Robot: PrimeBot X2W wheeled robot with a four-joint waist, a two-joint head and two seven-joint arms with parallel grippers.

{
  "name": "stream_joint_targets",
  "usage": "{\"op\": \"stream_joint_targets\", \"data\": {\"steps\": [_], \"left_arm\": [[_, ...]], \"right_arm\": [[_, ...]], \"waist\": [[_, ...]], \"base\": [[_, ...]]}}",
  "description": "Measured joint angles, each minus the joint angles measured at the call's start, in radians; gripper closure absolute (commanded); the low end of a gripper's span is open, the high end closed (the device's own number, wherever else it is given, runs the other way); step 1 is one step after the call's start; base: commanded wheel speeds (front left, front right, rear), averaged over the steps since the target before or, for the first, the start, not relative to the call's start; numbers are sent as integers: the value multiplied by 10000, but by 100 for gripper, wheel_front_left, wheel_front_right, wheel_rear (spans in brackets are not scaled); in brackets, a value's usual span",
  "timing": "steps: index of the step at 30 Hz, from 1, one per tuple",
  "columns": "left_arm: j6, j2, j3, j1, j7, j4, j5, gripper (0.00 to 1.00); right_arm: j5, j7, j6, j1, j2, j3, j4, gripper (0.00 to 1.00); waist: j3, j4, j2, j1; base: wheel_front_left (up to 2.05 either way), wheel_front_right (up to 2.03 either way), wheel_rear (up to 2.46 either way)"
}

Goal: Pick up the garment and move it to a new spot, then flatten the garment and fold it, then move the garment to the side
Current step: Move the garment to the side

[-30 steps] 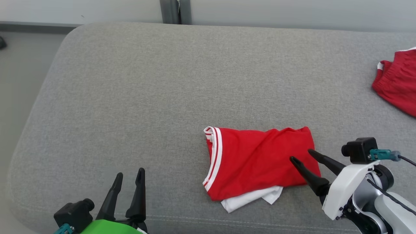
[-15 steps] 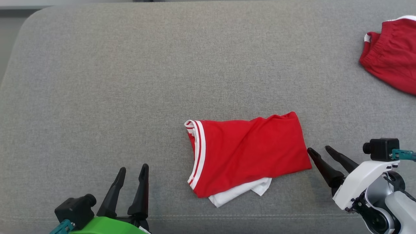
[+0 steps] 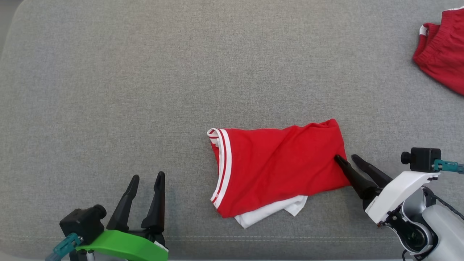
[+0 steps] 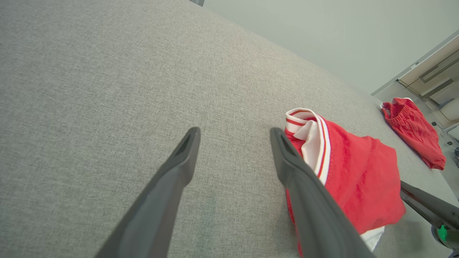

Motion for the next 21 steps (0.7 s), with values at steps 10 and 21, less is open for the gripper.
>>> {"op": "stream_joint_targets", "data": {"steps": [10,21], "left_arm": [[0,-67,-23,-12,75,115,-2,0],[0,-171,-59,-103,86,222,-13,0]], "right_arm": [[372,322,278,-420,232,543,270,0],[577,481,364,-722,44,650,449,100]], "waist": [[-68,34,0,0],[-44,143,0,0]], "base": [[0,0,0],[0,0,0]]}}
